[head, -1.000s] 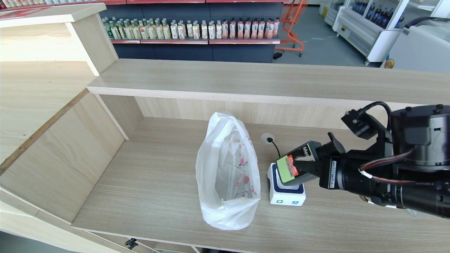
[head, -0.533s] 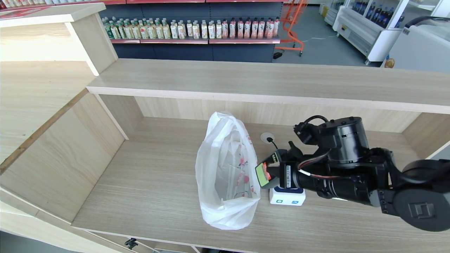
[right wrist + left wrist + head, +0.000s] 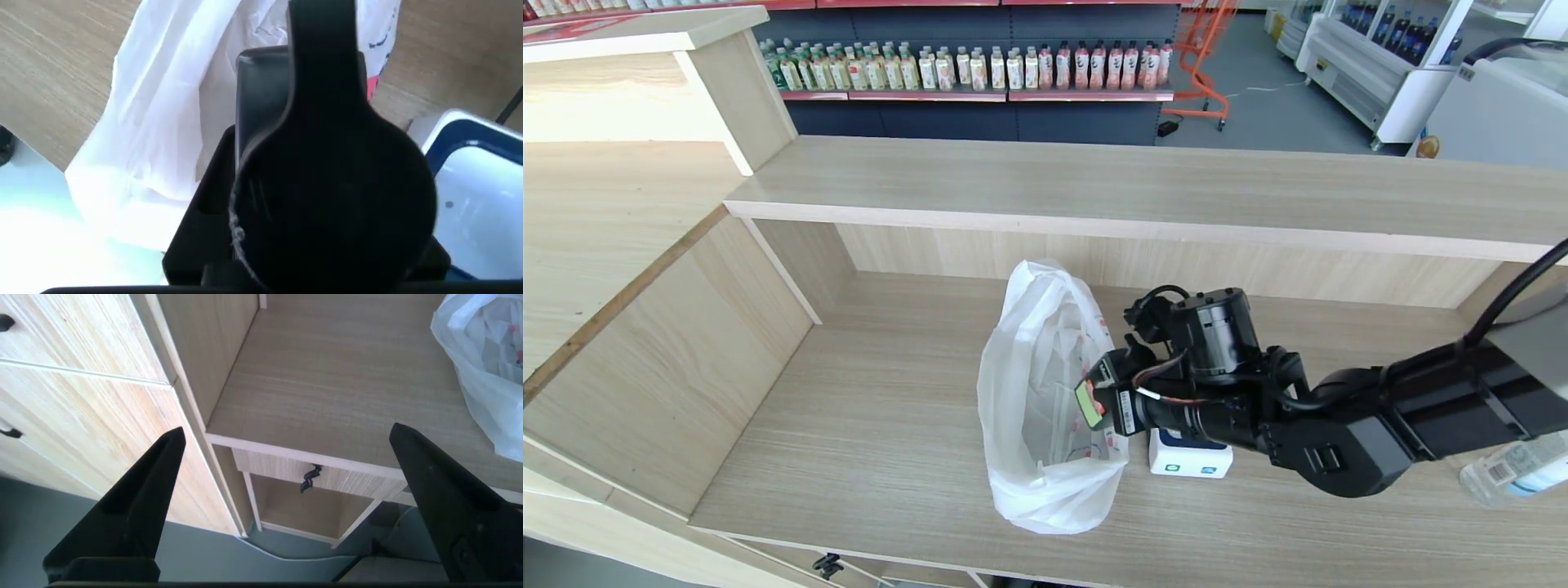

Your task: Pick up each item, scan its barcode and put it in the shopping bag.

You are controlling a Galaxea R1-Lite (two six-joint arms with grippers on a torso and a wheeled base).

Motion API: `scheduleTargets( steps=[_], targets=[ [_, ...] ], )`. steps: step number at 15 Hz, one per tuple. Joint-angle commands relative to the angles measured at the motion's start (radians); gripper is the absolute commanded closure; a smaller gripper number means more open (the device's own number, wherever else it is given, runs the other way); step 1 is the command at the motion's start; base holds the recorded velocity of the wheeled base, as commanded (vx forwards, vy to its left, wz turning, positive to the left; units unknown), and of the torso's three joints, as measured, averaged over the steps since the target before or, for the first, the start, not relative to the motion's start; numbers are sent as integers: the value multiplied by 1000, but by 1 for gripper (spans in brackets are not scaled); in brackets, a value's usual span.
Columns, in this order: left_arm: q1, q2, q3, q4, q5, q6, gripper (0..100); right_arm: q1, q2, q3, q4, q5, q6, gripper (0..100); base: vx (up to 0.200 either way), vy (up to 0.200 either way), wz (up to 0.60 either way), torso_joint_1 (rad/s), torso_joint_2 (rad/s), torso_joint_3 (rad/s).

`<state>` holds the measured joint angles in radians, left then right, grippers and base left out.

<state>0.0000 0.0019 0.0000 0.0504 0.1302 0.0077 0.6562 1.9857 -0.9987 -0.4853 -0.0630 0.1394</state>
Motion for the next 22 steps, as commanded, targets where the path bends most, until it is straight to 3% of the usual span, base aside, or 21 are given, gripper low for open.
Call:
scheduleTargets(
  steps=[1,8,9,11,15,16,18,19,20,22],
  targets=[
    [0,0,0,0,0,0,0,2,99,-12,-55,0,-83,100,0,0,0,0,0,0],
    [0,0,0,0,0,0,0,14,171,19,-183,0,-346,100,0,0,0,0,0,0],
    [0,0,0,0,0,0,0,10,165,20,-188,2,-353,0,0,0,0,0,0,0],
    [0,0,0,0,0,0,0,7,134,25,-194,6,-328,0,0,0,0,0,0,0],
    [0,0,0,0,0,0,0,-3,-47,81,-185,98,-34,0,0,0,0,0,0,0],
    [0,0,0,0,0,0,0,-40,-131,157,-182,100,65,0,0,0,0,0,0,0],
    [0,0,0,0,0,0,0,-122,-266,296,-182,127,123,0,0,0,0,0,0,0],
    [0,0,0,0,0,0,0,-145,-318,331,-182,161,131,0,0,0,0,0,0,0],
    [0,0,0,0,0,0,0,-181,-493,394,-157,310,135,0,0,0,0,0,0,0],
    [0,0,0,0,0,0,0,-181,-659,414,-25,367,126,0,0,0,0,0,0,0]
  ],
)
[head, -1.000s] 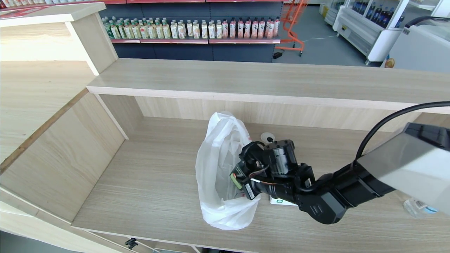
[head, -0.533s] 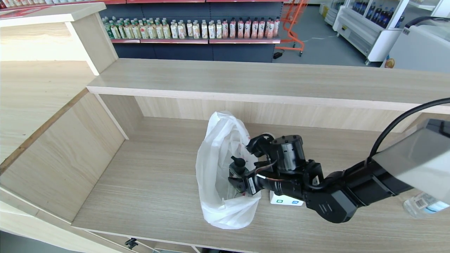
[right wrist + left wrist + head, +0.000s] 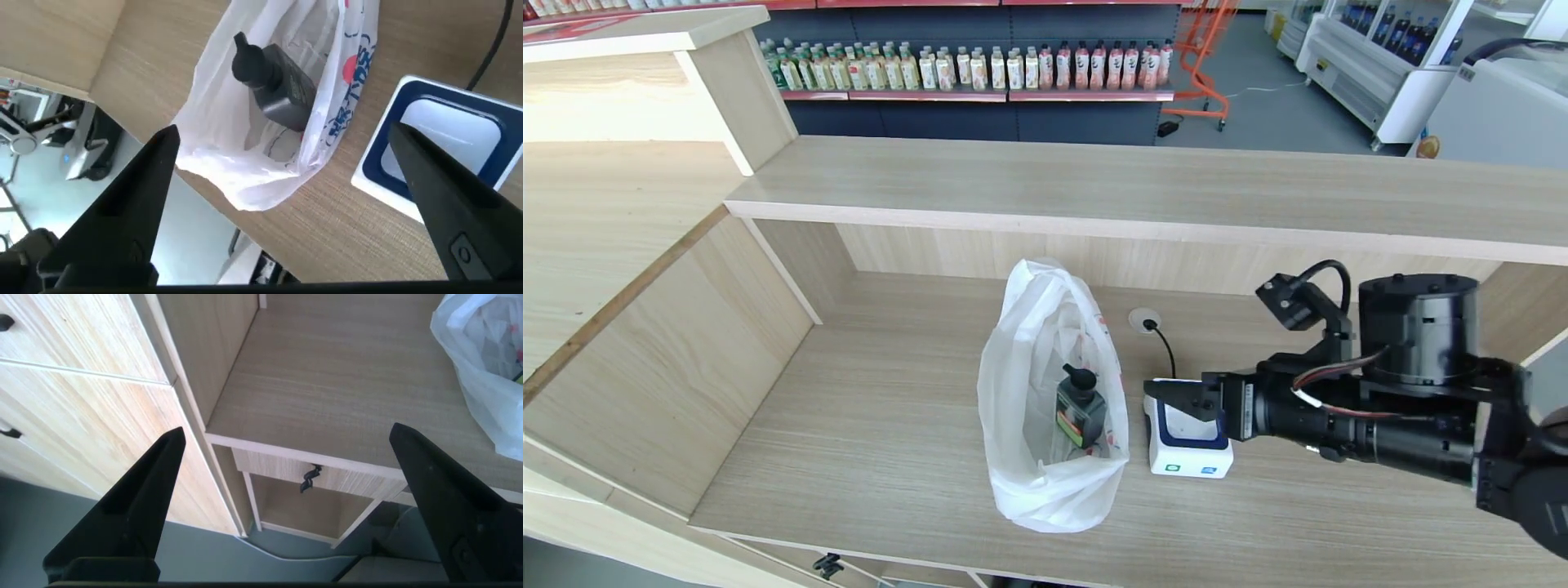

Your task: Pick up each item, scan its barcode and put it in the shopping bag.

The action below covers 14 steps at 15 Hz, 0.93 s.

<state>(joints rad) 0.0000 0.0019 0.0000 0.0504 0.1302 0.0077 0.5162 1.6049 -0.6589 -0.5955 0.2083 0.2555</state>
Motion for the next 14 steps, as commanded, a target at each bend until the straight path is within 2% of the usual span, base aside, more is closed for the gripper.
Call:
scheduleTargets(
  steps=[1,2,3,4,8,11,14],
  targets=[
    [0,0,0,0,0,0,0,-50,-395,76,223,83,-33,0,0,0,0,0,0,0],
    [0,0,0,0,0,0,0,-91,-454,93,281,36,-139,0,0,0,0,0,0,0],
    [0,0,0,0,0,0,0,-153,-502,140,283,-18,-236,0,0,0,0,0,0,0],
    [0,0,0,0,0,0,0,-225,-562,173,280,-27,-269,0,0,0,0,0,0,0],
    [0,0,0,0,0,0,0,-393,-747,298,292,-30,-280,0,0,0,0,0,0,0],
    [0,0,0,0,0,0,0,-469,-778,288,370,-36,-312,0,0,0,0,0,0,0],
    [0,0,0,0,0,-5,0,-507,-864,288,488,-40,-315,0,-200,0,0,2,2,2]
  ],
)
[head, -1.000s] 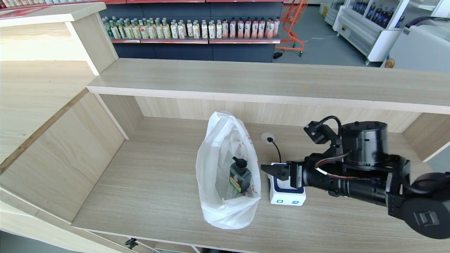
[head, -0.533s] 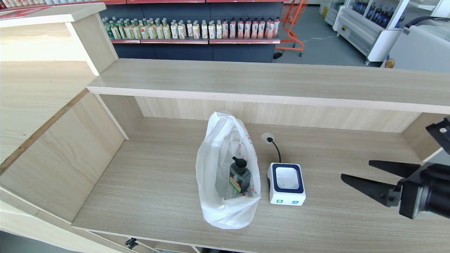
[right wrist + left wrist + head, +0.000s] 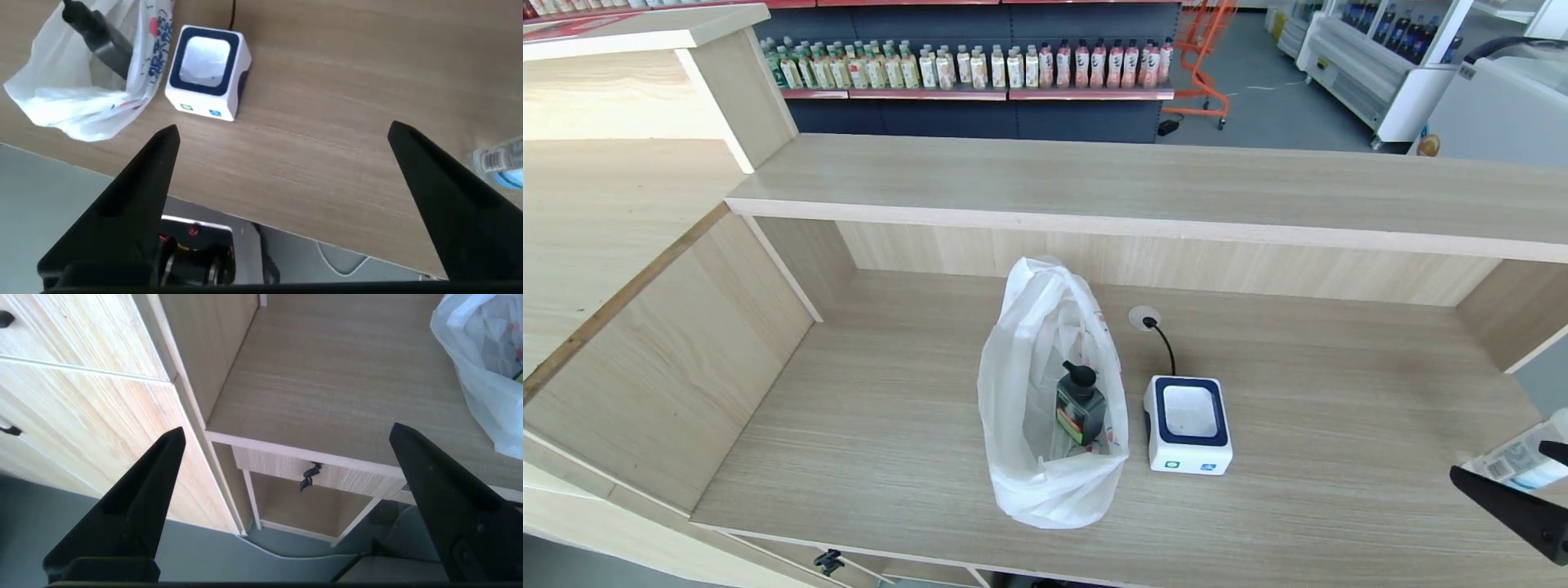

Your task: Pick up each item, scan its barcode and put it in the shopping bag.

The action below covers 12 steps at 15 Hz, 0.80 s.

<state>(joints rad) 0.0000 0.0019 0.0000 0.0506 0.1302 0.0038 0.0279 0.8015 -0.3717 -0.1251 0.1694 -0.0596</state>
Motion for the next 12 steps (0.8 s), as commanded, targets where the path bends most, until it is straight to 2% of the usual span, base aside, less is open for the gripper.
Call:
scheduleTargets(
  steps=[1,5,7,8,12],
  targets=[
    [0,0,0,0,0,-1,0,-39,-88,0,55,-1,0,0,-200,0,0,17,12,2],
    [0,0,0,0,0,4,0,-40,-62,-10,79,-1,0,0,-200,0,0,-7,-1,5],
    [0,0,0,0,0,4,0,-40,-28,-33,79,4,0,0,0,0,0,0,0,0],
    [0,6,0,0,2,-7,0,-40,-21,-42,79,2,1,0,0,0,0,0,0,0],
    [0,1,0,0,0,4,0,-43,16,-58,78,2,7,0,0,-200,0,6,4,4]
  ],
)
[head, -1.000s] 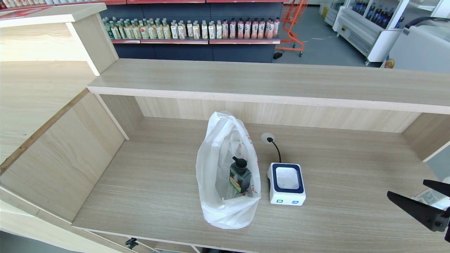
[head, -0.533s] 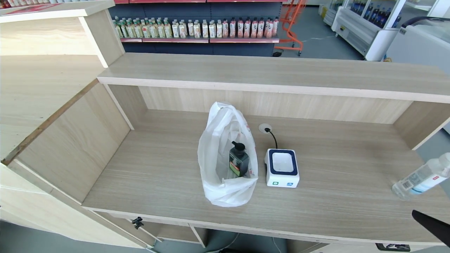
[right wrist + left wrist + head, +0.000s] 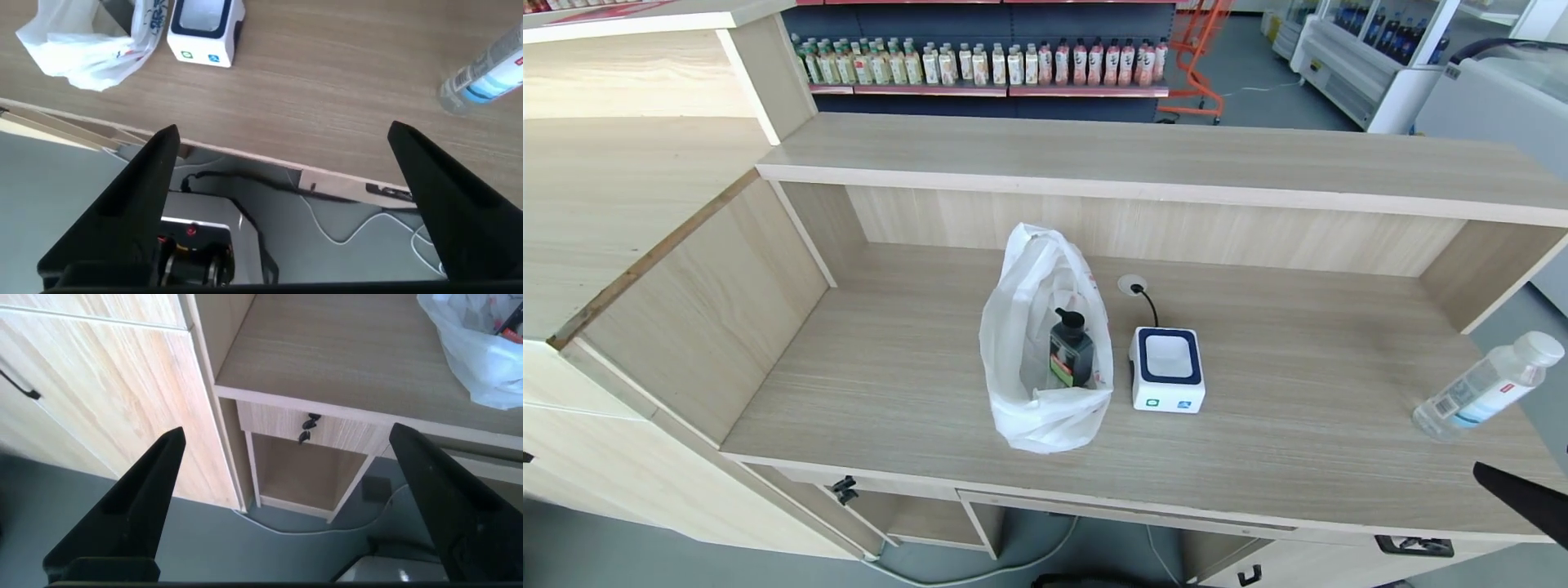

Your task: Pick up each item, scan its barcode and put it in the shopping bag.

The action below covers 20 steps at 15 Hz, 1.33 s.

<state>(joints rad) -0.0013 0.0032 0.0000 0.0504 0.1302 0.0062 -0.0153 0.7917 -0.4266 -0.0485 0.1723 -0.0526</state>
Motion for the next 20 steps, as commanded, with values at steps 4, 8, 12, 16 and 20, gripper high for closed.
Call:
scheduleTargets(
  steps=[4,8,12,16,20],
  targets=[
    [1,-2,0,0,0,1,0,0,93,-46,-4,6,19,0,0,-200,0,1,4,-2],
    [1,0,0,0,0,1,0,0,147,-50,-4,1,39,0,0,-200,0,5,4,0],
    [1,-2,0,0,0,-2,0,-21,149,-43,2,1,46,0,0,-200,0,2,0,-1],
    [1,-2,0,0,0,-2,0,-43,138,-34,6,-28,45,0,0,-200,0,5,2,1],
    [1,-2,0,0,0,0,0,-41,146,-23,88,-131,37,0,0,-50,0,1,1,1]
  ],
)
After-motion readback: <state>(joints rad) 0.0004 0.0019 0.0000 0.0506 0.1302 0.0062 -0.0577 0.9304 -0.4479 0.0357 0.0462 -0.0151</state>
